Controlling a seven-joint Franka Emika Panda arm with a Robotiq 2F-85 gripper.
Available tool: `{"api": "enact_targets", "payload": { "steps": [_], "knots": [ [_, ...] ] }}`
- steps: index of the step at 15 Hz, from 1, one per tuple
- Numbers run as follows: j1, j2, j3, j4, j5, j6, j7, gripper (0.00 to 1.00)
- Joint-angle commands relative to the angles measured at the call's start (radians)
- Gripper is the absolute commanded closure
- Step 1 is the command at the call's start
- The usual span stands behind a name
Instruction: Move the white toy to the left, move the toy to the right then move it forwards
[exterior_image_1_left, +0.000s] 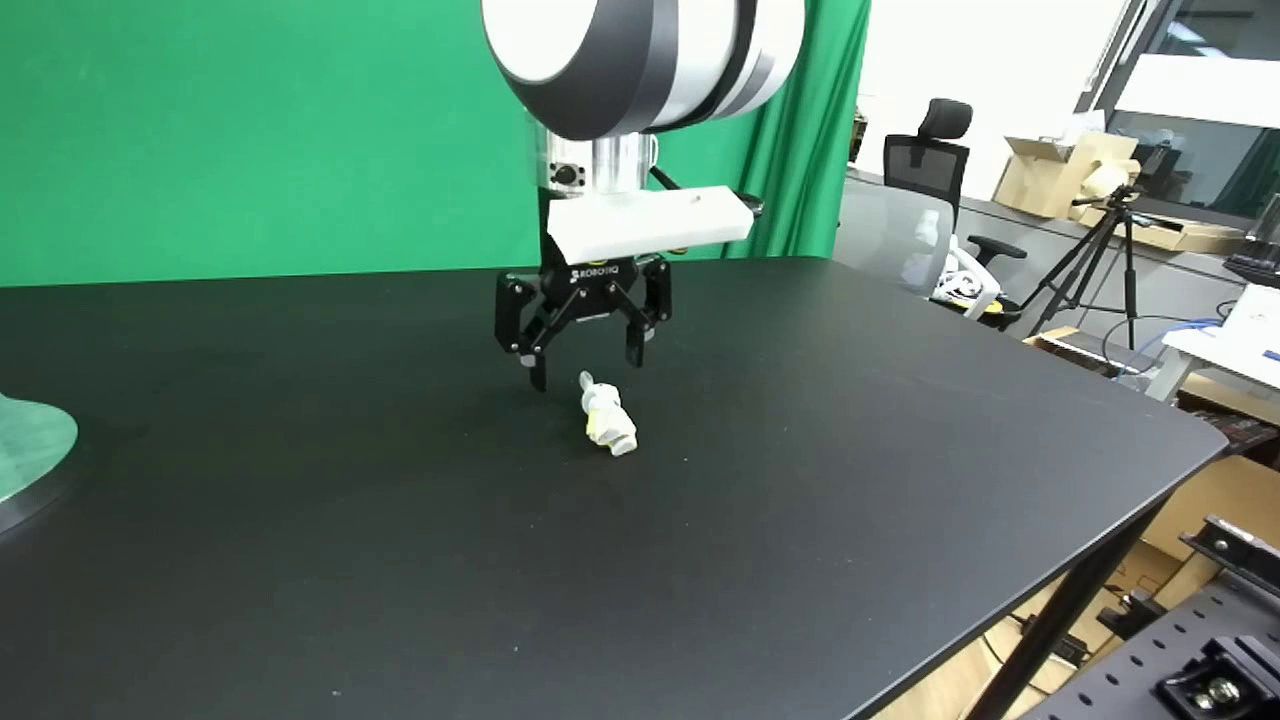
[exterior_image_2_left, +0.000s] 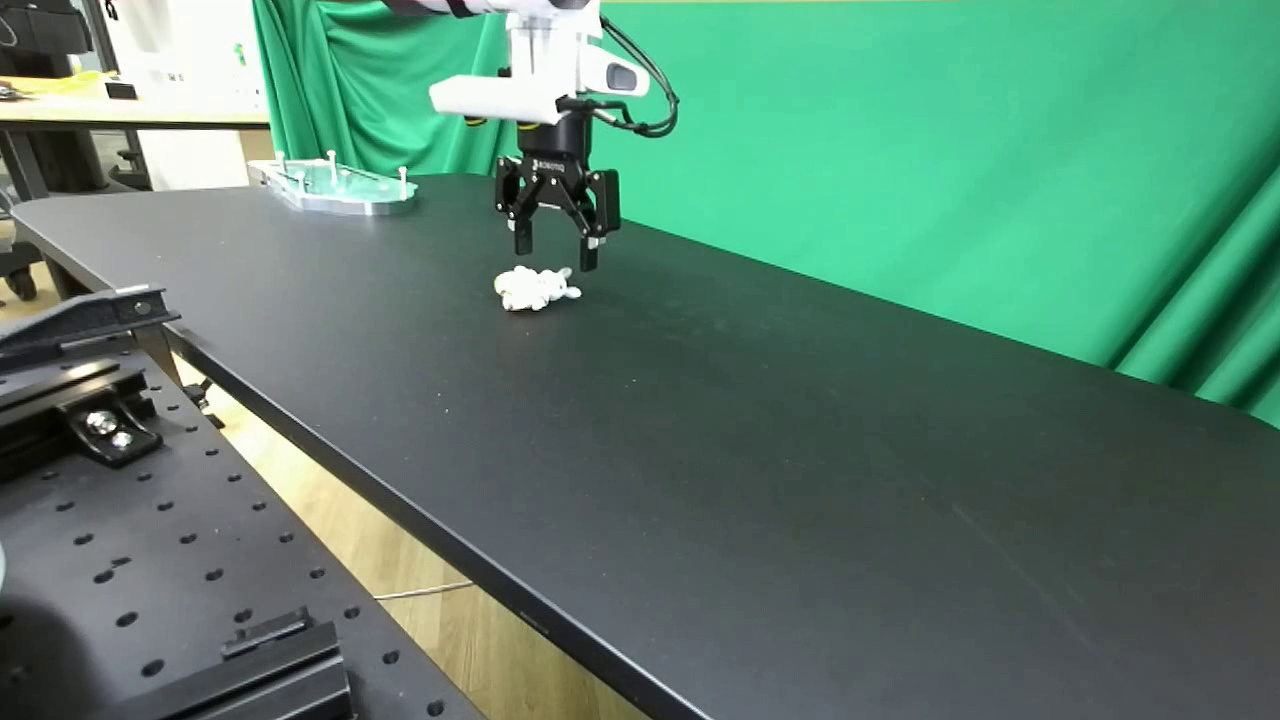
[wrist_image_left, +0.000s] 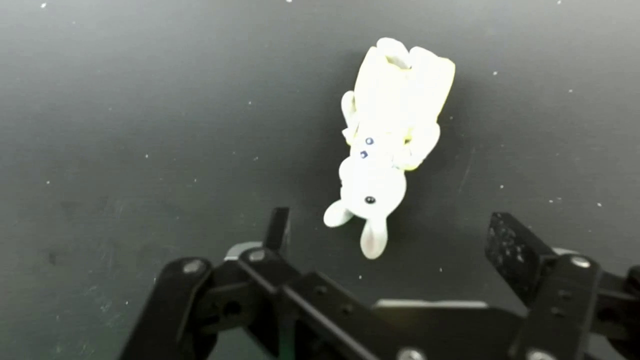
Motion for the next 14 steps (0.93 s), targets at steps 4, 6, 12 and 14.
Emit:
{"api": "enact_targets", "payload": {
  "steps": [4,6,12,14],
  "knots": [
    [0.022,-0.078,-0.014,-0.033,-0.047,-0.057,0.054,0.00],
    [0.014,-0.083,-0.008,-0.044,-0.042,-0.073,0.051,0.00],
    [-0.006,-0.055,0.002,-0.054,-0.027,-0.098,0.044,0.00],
    [-0.006,-0.040,0.003,-0.049,-0.028,-0.101,0.044,0.04]
  ]
}}
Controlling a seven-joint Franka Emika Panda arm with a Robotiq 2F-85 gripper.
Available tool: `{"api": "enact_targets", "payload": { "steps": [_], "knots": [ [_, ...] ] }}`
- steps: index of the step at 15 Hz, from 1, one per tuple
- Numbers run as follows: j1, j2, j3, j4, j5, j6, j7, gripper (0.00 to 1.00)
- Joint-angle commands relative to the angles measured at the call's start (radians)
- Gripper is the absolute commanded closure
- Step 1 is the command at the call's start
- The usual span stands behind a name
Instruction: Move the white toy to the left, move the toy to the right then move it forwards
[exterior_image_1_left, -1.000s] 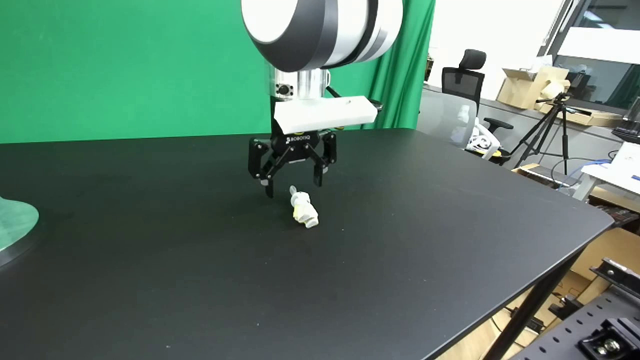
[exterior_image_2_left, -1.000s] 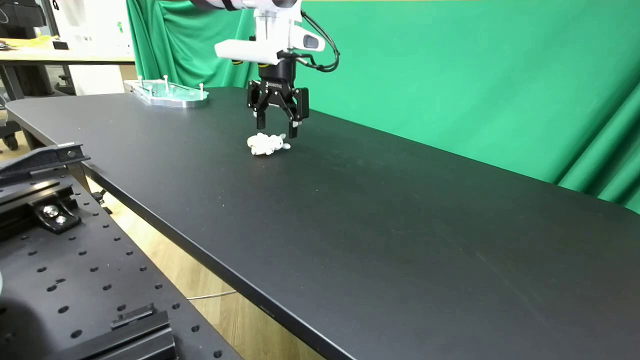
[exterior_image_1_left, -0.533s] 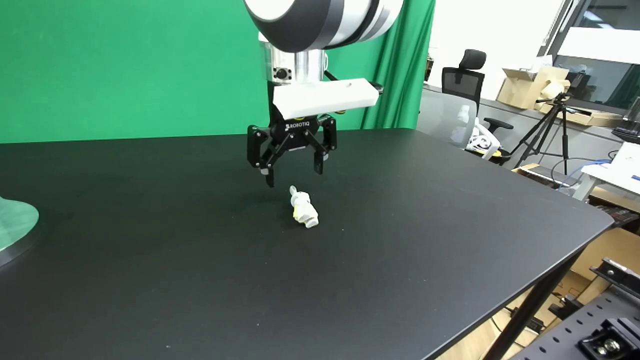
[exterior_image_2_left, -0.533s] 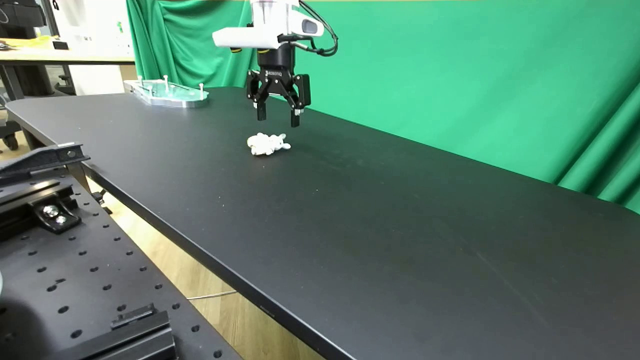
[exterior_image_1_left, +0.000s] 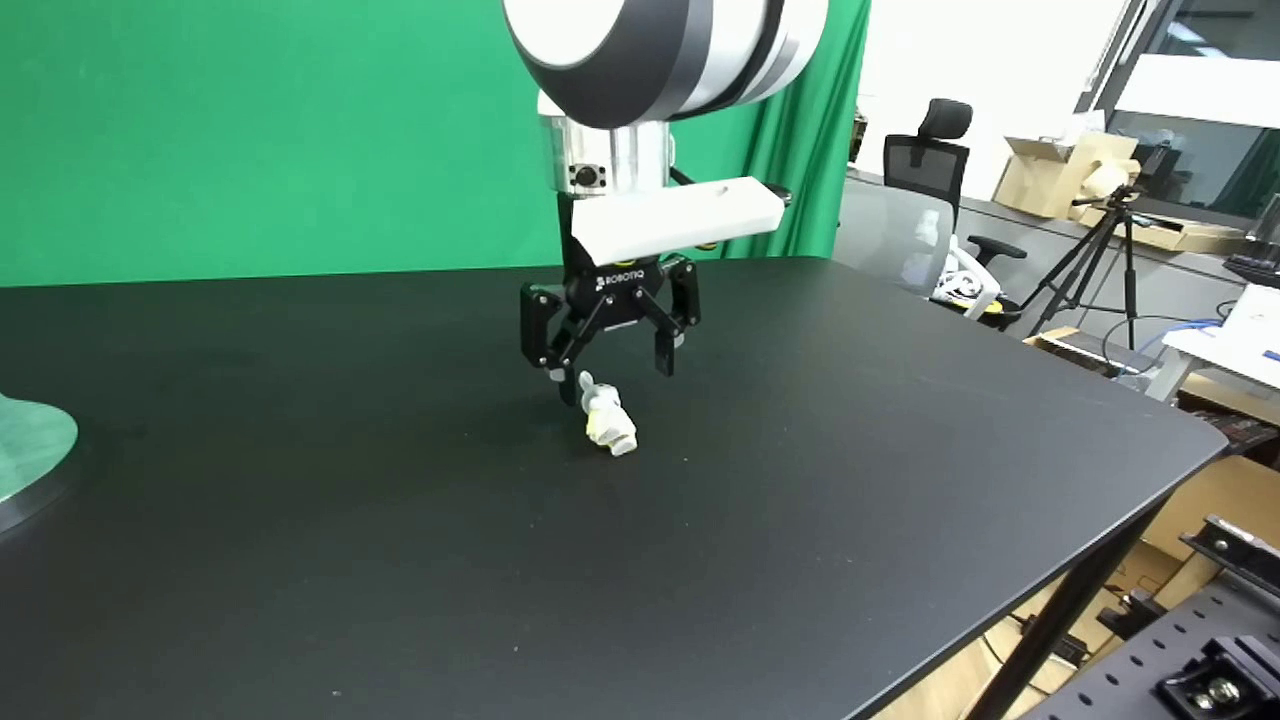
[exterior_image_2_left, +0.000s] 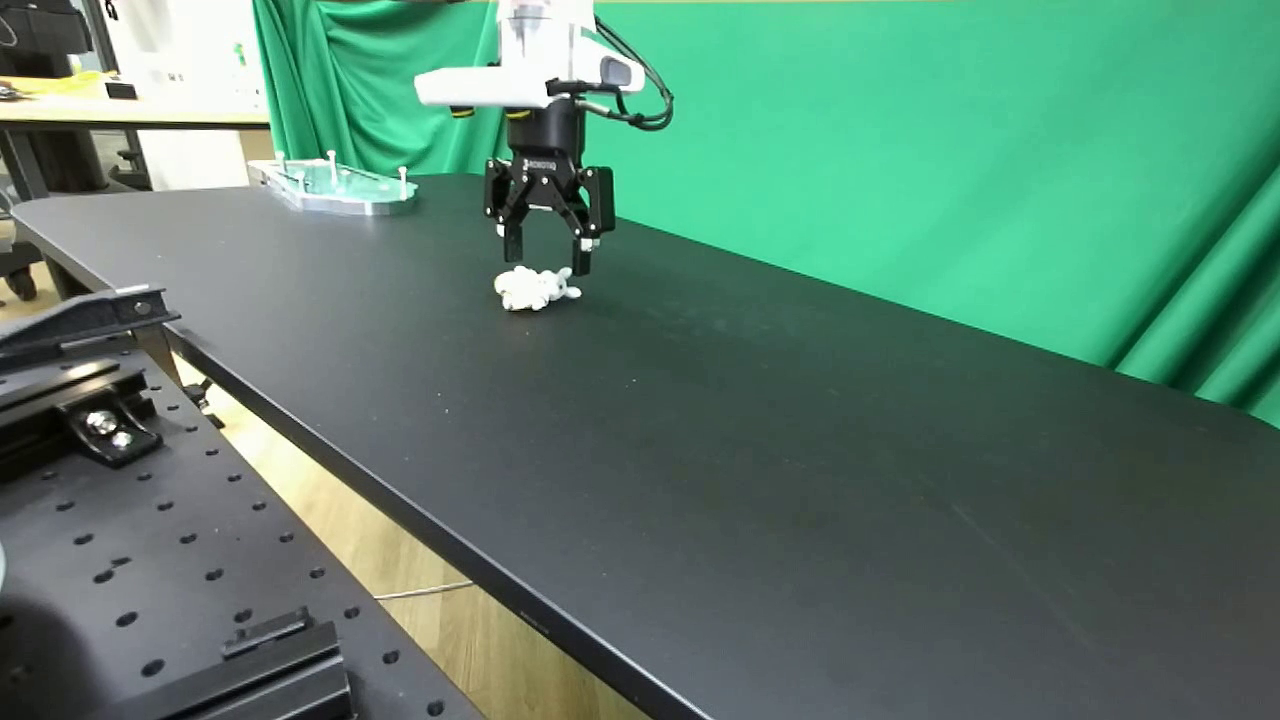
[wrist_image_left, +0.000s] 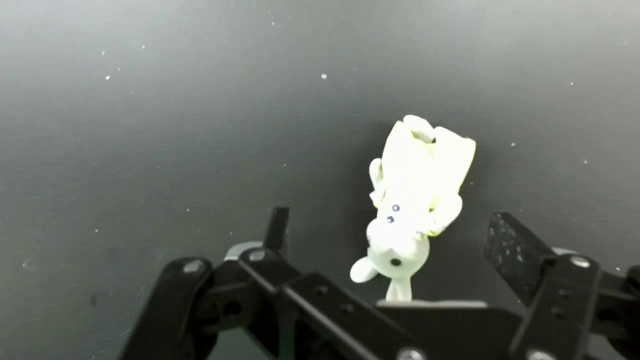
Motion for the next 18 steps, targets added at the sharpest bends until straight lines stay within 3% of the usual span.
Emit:
{"api": "enact_targets", "payload": {
  "steps": [1,4,12,13,18],
  "knots": [
    [-0.014,0.010,0.015,0.001,0.004,-0.024,0.020,0.22],
    [-0.020,0.041,0.028,0.016,0.019,-0.050,0.002,0.36],
    [-0.034,0.048,0.039,0.032,0.045,-0.079,-0.026,0.91],
    [-0.040,0.045,0.037,0.036,0.047,-0.083,-0.028,0.95],
    [-0.082,0.050,0.007,0.090,0.021,-0.116,-0.071,0.93]
  ]
}}
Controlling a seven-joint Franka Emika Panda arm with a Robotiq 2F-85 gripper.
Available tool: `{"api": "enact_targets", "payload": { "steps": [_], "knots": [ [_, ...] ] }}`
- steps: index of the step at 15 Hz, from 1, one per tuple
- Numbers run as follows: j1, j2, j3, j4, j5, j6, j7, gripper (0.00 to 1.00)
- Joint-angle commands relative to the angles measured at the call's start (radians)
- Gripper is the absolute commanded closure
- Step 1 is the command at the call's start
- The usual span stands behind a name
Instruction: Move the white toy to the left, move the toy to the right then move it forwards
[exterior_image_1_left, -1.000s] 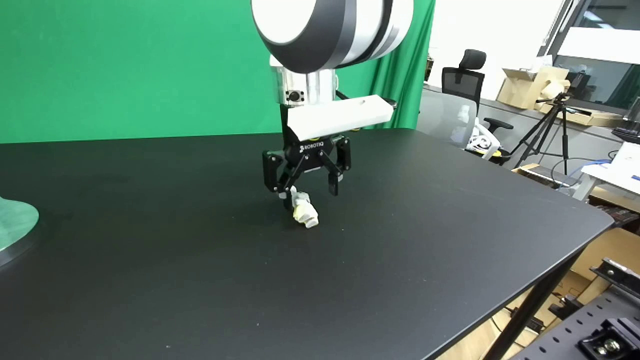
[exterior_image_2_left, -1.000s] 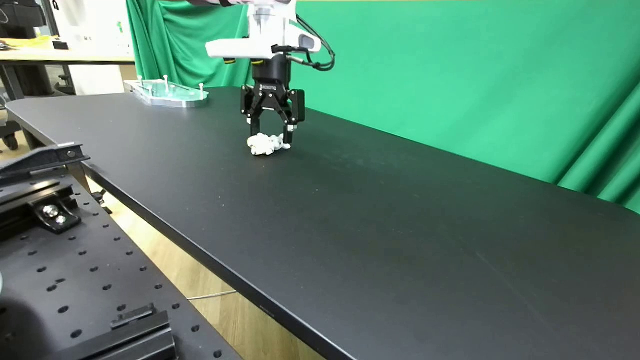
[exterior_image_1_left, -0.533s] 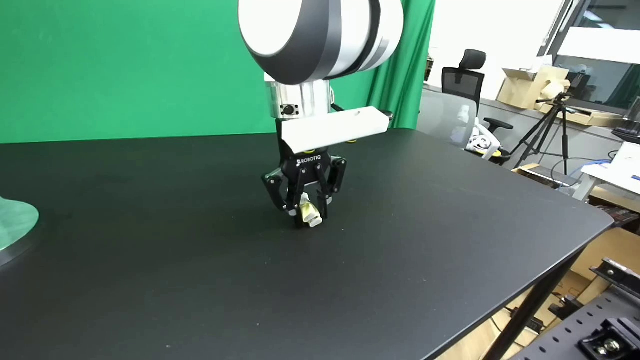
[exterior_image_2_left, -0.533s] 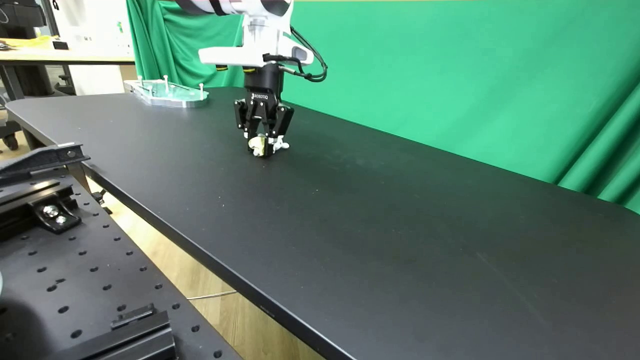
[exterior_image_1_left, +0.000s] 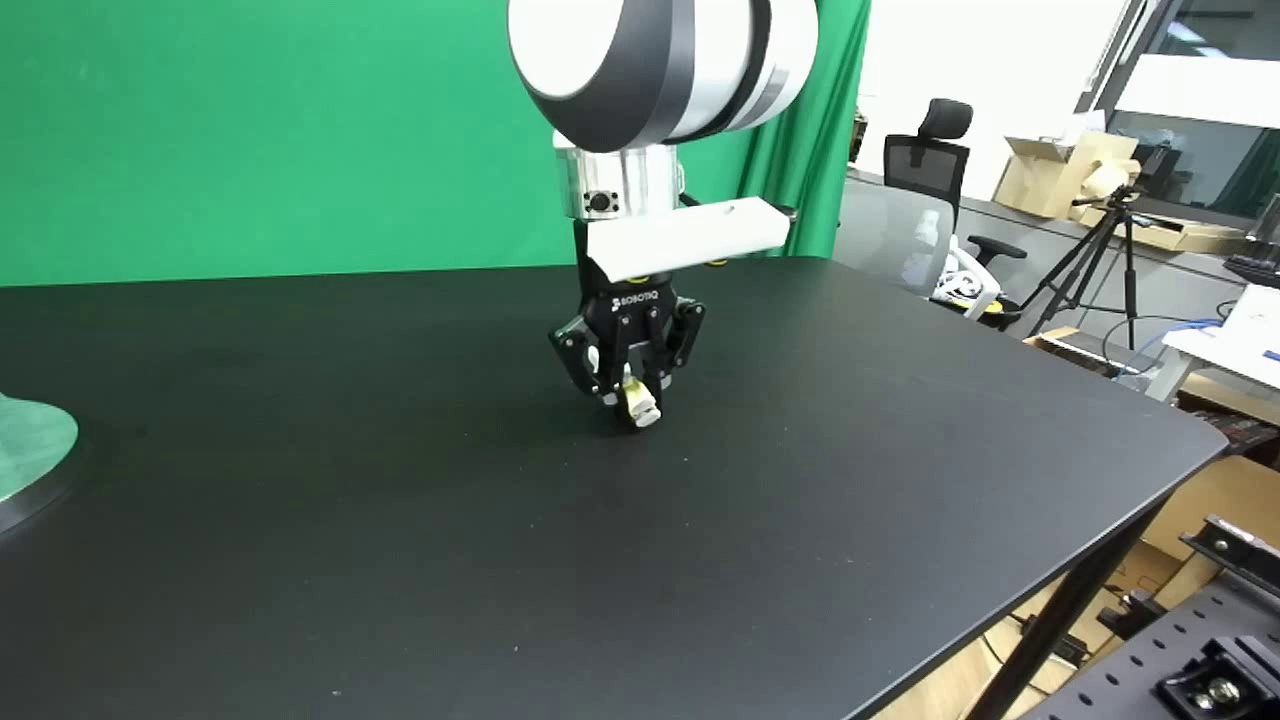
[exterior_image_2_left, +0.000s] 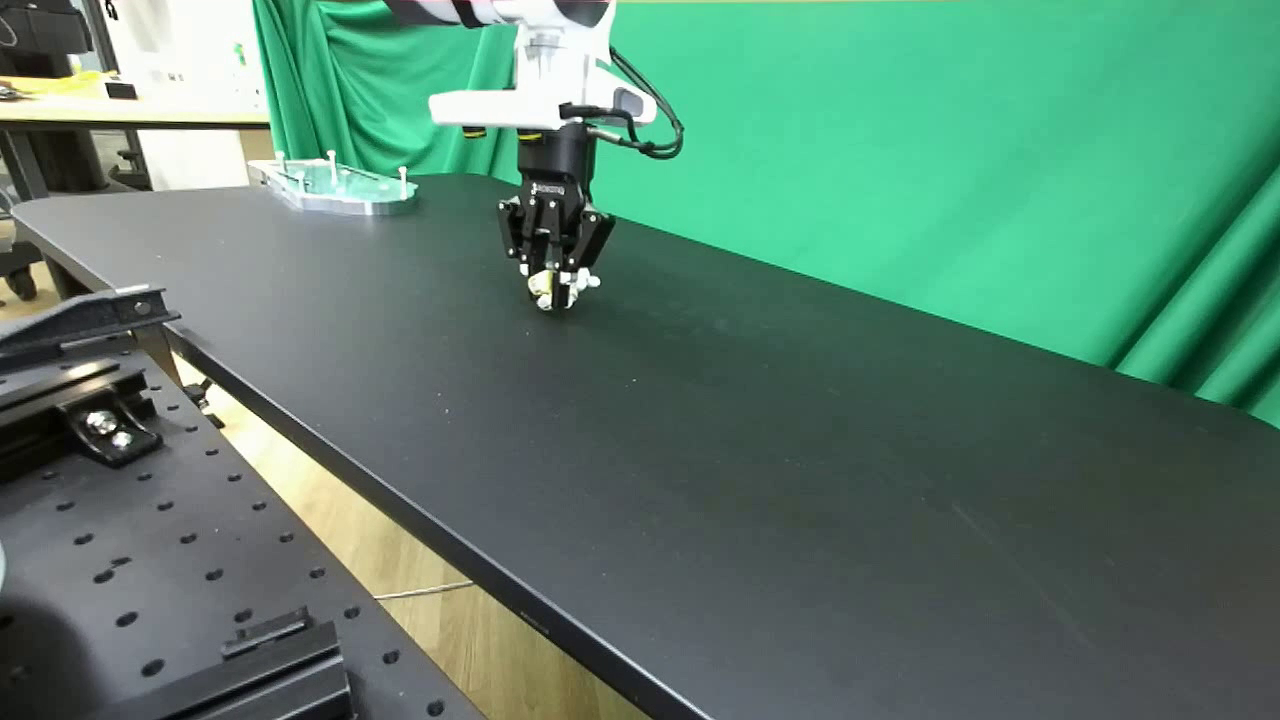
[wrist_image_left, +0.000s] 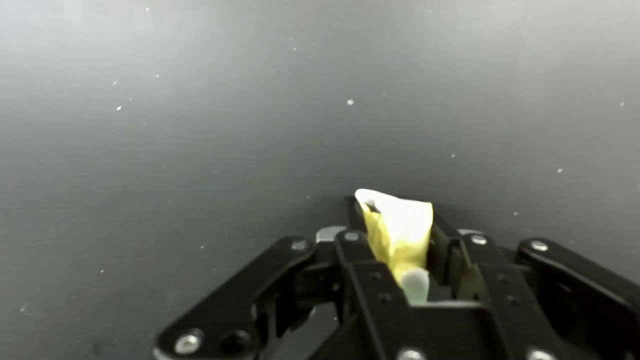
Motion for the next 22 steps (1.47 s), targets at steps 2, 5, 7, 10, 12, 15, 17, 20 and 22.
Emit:
{"api": "enact_targets", "payload": {
  "steps": [2,5,7,10,12,15,17,20,22],
  "knots": [
    [-0.060,0.009,-0.024,0.084,-0.014,-0.064,-0.052,0.93],
    [-0.094,0.044,-0.040,0.150,-0.023,-0.086,-0.085,0.93],
    [-0.119,0.076,-0.039,0.202,-0.022,-0.113,-0.118,0.93],
    [-0.151,0.130,-0.030,0.275,-0.005,-0.162,-0.161,0.46],
    [-0.151,0.153,-0.036,0.301,-0.013,-0.169,-0.156,0.41],
    [-0.137,0.161,-0.052,0.306,-0.034,-0.154,-0.131,0.19],
    [-0.126,0.146,-0.063,0.290,-0.042,-0.144,-0.106,0.06],
    [-0.115,0.100,-0.069,0.250,-0.048,-0.124,-0.095,0.00],
    [-0.110,0.057,-0.066,0.218,-0.058,-0.112,-0.099,0.00]
  ]
}}
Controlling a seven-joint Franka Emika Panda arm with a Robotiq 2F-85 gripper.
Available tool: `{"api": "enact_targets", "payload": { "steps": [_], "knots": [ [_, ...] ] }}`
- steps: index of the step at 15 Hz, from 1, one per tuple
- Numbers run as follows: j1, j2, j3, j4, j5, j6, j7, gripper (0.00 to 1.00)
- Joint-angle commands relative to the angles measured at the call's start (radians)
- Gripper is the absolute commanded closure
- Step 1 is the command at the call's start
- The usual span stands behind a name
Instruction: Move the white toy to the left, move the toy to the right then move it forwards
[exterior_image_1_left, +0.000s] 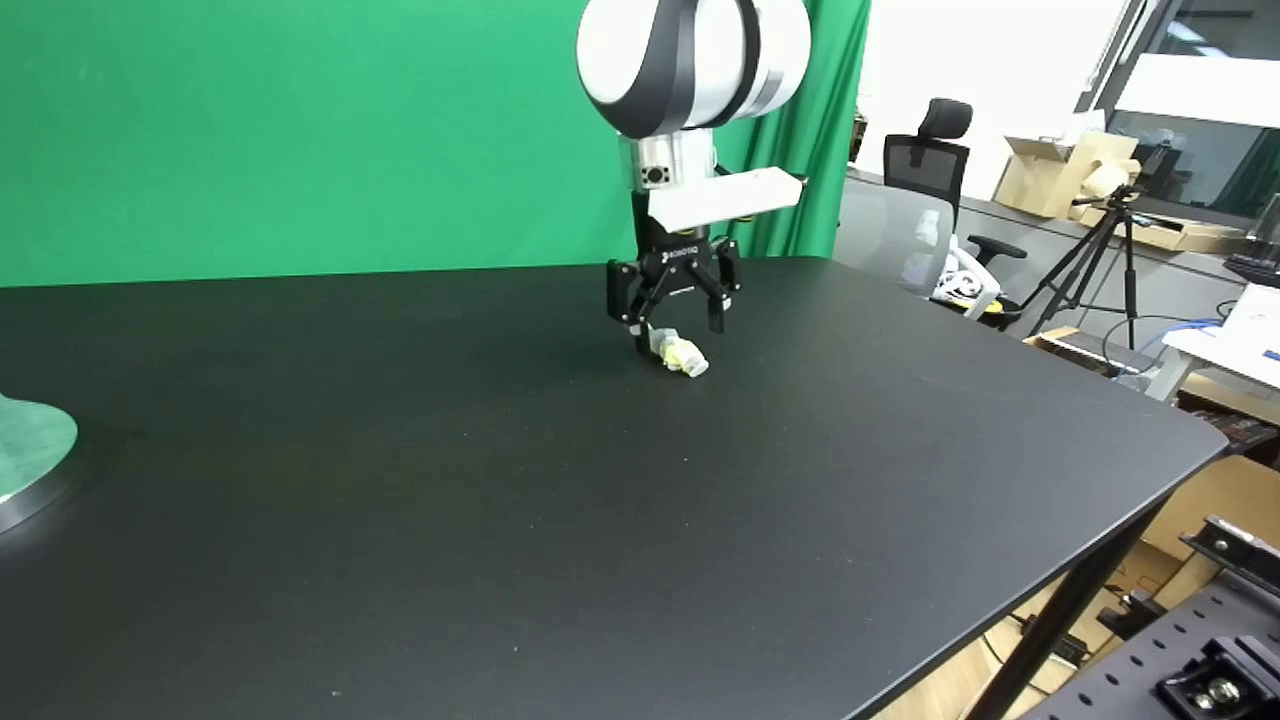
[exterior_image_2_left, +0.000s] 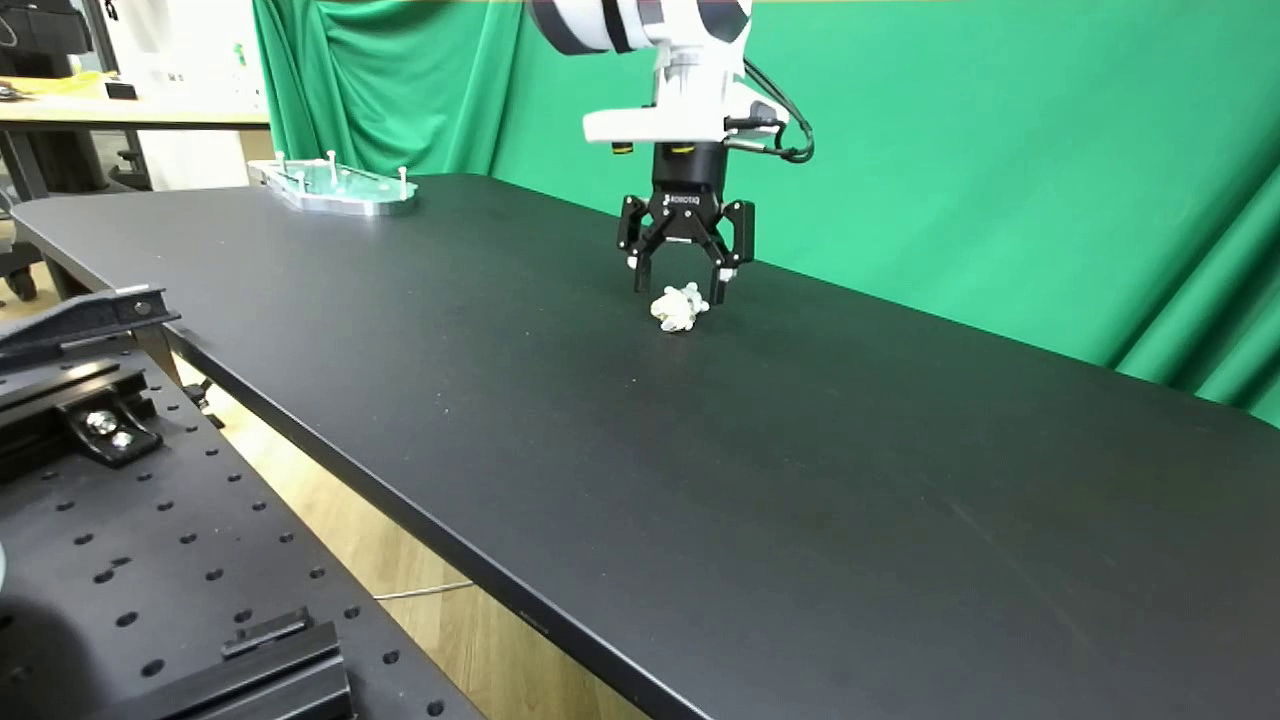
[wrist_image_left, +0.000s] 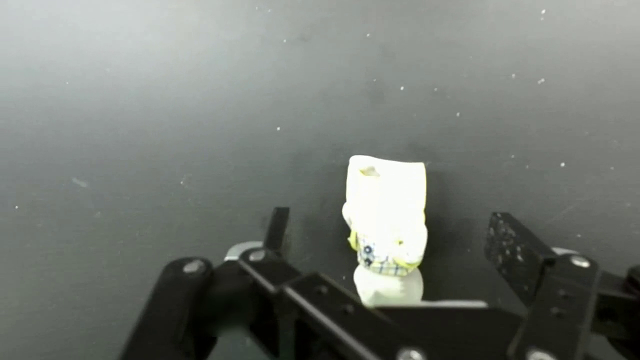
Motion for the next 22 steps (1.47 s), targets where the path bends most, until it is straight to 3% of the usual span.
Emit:
{"api": "enact_targets", "payload": {
  "steps": [1,5,9,14,22],
  "knots": [
    [0.020,-0.105,-0.007,-0.079,-0.036,0.016,0.033,0.00],
    [0.015,-0.210,0.007,-0.168,-0.067,0.061,-0.004,0.00],
    [0.005,-0.269,-0.016,-0.266,-0.150,0.253,0.008,0.00],
    [-0.073,-0.228,0.015,-0.290,-0.063,0.345,-0.115,0.00],
    [-0.154,-0.134,0.075,-0.239,0.067,0.321,-0.293,0.00]
  ]
}}
